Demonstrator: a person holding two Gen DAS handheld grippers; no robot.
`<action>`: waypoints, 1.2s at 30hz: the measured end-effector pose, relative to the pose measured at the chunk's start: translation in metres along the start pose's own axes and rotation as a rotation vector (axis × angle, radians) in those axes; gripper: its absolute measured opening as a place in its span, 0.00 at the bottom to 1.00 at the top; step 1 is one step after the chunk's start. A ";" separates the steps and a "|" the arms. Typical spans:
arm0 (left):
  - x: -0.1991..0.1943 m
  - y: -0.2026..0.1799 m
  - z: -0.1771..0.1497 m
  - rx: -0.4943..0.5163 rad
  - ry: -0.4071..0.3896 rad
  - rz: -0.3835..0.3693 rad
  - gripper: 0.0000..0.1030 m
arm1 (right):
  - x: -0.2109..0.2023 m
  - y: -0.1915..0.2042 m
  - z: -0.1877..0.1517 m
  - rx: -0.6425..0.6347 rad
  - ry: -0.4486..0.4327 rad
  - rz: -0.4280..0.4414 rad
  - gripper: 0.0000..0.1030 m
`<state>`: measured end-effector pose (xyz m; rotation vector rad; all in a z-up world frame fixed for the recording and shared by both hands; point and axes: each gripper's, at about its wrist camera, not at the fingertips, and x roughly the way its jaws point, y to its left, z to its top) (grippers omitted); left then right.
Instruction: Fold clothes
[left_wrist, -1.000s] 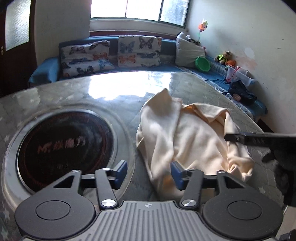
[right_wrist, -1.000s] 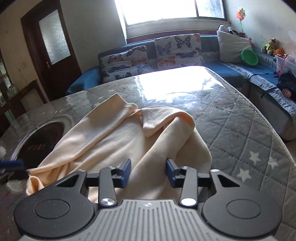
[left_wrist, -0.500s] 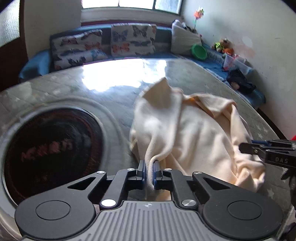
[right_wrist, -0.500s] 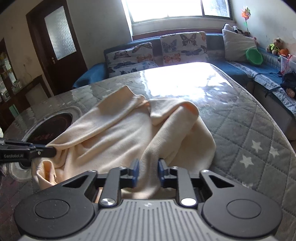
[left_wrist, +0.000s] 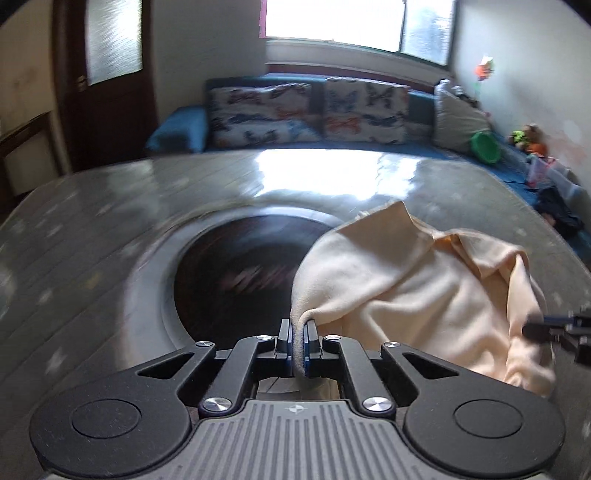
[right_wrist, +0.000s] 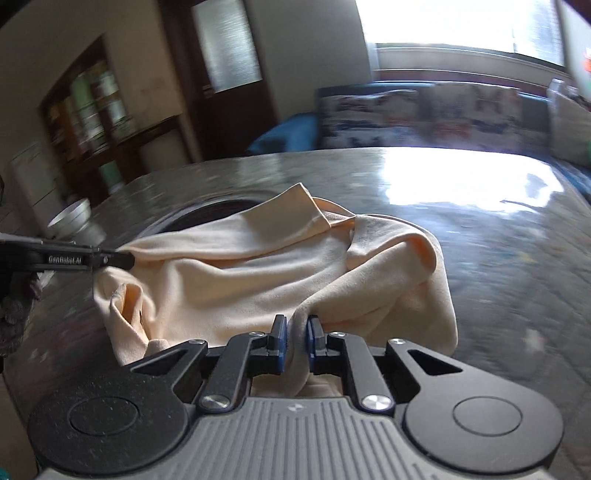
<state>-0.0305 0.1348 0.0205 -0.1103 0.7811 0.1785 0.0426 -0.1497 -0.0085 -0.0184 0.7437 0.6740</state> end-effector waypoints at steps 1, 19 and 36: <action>-0.007 0.008 -0.009 -0.008 0.009 0.018 0.06 | 0.002 0.008 0.000 -0.021 0.013 0.021 0.10; -0.074 0.070 -0.064 -0.067 0.081 -0.010 0.46 | 0.033 0.058 0.052 -0.271 0.026 -0.042 0.54; 0.019 0.037 0.009 0.056 0.037 -0.013 0.52 | 0.062 0.052 0.049 -0.309 0.034 -0.055 0.11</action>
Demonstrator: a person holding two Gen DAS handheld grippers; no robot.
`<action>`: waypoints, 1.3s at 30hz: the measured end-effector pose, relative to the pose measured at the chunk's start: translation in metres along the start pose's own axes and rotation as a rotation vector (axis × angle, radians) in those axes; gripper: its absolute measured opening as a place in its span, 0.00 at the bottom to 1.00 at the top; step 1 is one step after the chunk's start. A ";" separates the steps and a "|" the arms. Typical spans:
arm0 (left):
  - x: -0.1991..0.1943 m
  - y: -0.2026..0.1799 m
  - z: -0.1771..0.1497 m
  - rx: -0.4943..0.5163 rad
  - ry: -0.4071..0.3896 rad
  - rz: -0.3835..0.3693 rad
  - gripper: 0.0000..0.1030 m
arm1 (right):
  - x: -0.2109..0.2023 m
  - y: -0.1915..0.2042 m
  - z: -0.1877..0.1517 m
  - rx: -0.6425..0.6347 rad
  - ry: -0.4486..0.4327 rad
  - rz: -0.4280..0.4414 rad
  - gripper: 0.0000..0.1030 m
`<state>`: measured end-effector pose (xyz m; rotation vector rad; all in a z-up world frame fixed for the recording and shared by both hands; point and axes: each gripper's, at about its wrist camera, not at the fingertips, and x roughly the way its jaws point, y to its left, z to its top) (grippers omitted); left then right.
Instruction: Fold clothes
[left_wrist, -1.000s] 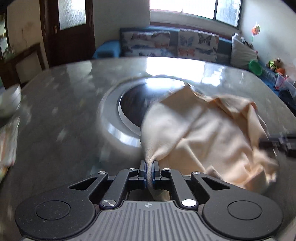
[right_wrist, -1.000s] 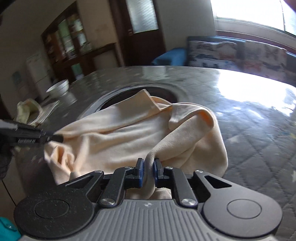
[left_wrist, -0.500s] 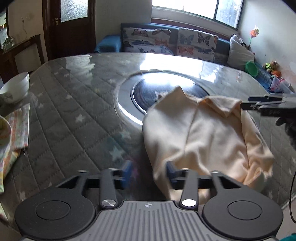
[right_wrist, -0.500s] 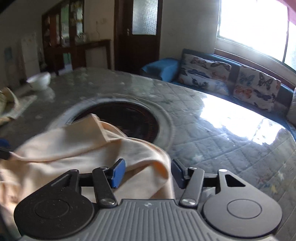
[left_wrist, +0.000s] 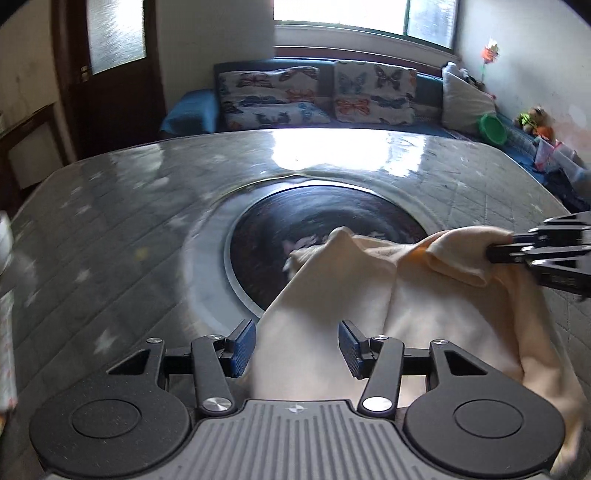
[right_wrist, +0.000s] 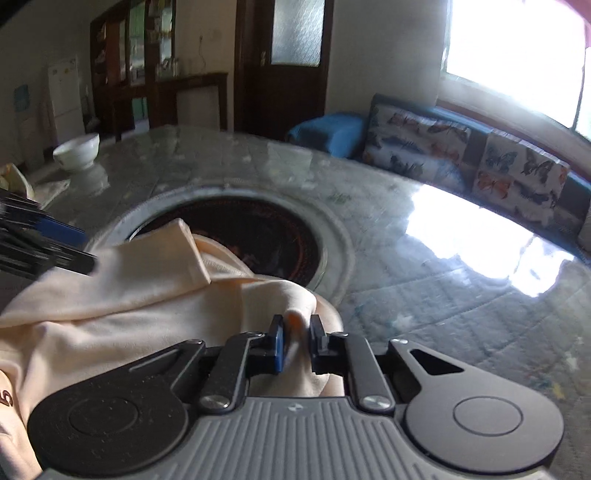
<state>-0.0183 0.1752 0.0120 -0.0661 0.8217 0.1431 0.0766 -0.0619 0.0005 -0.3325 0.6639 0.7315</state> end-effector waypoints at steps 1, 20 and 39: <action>0.008 -0.004 0.004 0.014 -0.003 -0.003 0.52 | -0.010 -0.003 0.000 0.008 -0.017 -0.012 0.11; 0.073 -0.014 0.030 0.062 -0.006 -0.099 0.47 | -0.135 -0.049 -0.078 0.248 0.056 -0.272 0.24; 0.028 -0.007 0.014 0.046 -0.110 -0.186 0.17 | 0.024 -0.042 -0.014 0.178 0.113 -0.028 0.25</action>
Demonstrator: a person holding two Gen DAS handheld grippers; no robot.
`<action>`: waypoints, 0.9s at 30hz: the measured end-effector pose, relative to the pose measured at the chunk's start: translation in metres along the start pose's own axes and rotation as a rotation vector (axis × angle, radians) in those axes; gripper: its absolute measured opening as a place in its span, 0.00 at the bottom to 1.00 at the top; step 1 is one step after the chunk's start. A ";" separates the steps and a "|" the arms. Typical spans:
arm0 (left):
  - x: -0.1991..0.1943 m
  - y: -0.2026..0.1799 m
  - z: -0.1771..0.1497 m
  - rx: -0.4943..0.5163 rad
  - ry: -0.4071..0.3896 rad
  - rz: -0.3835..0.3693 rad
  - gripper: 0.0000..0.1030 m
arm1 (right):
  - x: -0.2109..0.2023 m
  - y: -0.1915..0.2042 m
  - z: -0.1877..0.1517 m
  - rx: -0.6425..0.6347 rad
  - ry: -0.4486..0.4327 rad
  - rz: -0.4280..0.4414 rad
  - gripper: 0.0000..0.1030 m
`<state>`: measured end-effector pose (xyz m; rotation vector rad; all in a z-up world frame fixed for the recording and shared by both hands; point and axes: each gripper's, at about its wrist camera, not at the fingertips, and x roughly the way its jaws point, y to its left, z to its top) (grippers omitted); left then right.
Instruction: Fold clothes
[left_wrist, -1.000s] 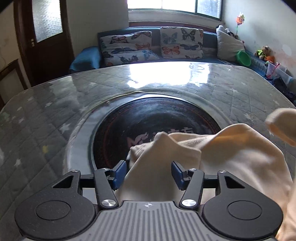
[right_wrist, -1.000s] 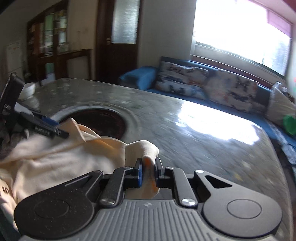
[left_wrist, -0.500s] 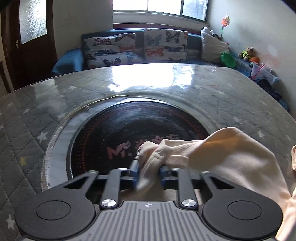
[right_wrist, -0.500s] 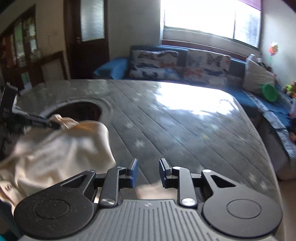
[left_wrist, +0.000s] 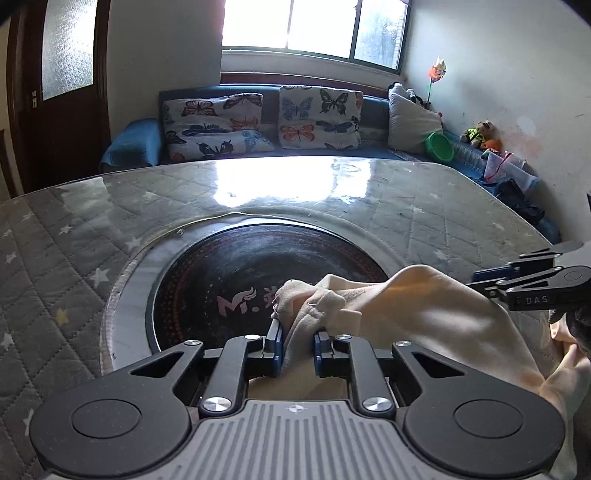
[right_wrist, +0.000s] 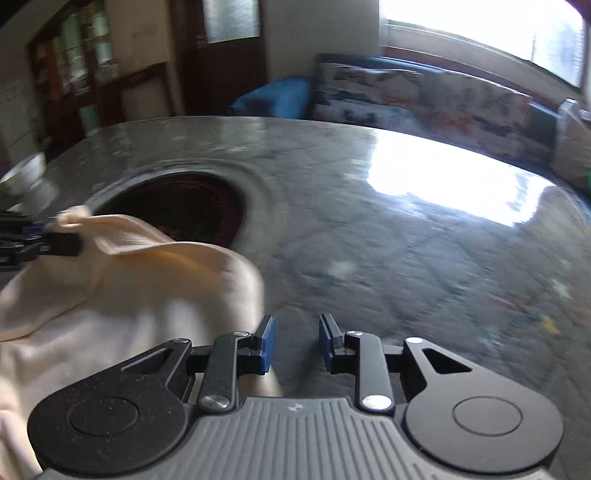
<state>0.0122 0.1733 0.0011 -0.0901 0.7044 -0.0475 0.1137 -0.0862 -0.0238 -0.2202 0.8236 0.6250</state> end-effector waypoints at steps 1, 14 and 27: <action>0.001 0.000 -0.001 -0.003 0.004 0.003 0.17 | 0.000 0.006 0.001 -0.010 -0.003 0.026 0.25; 0.014 0.008 -0.007 -0.041 0.040 0.020 0.18 | -0.042 0.096 -0.025 -0.240 -0.067 0.238 0.35; 0.023 0.016 -0.010 -0.074 0.065 0.039 0.23 | -0.047 0.051 -0.015 -0.017 -0.034 0.234 0.48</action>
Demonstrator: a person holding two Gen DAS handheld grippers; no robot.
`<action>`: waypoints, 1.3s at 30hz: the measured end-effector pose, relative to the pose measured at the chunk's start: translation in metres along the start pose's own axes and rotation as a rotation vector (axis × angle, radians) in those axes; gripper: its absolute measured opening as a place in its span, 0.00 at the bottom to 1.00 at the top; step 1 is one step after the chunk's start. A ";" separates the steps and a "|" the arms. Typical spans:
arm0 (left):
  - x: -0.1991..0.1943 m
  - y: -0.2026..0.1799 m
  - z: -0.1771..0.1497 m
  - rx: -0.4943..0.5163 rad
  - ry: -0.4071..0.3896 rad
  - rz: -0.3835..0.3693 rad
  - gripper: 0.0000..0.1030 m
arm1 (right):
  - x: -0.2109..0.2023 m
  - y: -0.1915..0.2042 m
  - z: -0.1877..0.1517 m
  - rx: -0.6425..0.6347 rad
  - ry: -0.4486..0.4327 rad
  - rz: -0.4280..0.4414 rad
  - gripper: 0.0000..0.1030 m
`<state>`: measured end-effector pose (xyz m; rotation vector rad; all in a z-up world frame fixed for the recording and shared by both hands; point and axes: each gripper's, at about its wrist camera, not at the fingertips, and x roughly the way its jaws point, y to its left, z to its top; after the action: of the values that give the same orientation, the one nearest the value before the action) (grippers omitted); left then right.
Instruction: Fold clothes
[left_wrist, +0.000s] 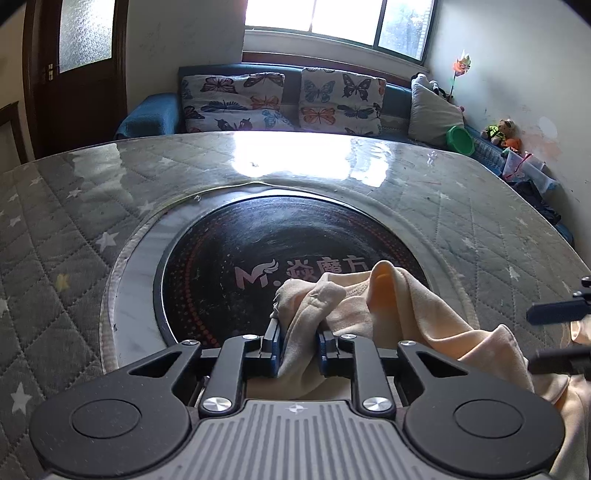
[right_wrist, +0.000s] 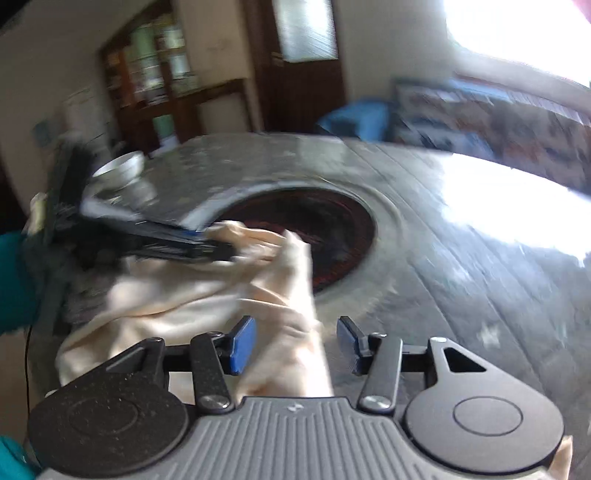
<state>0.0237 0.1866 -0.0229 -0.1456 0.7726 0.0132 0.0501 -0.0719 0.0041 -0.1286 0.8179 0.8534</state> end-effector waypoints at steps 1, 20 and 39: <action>0.001 0.000 0.000 -0.003 0.001 0.002 0.23 | 0.002 -0.008 0.001 0.039 0.013 -0.004 0.48; -0.002 0.005 0.005 -0.019 0.004 0.013 0.52 | 0.009 -0.050 0.016 0.037 -0.098 -0.363 0.10; -0.013 0.007 0.002 -0.037 0.060 0.008 0.17 | 0.030 -0.017 0.010 -0.092 -0.054 -0.250 0.30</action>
<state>0.0152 0.1944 -0.0137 -0.1784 0.8332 0.0306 0.0796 -0.0604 -0.0132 -0.2817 0.6951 0.6560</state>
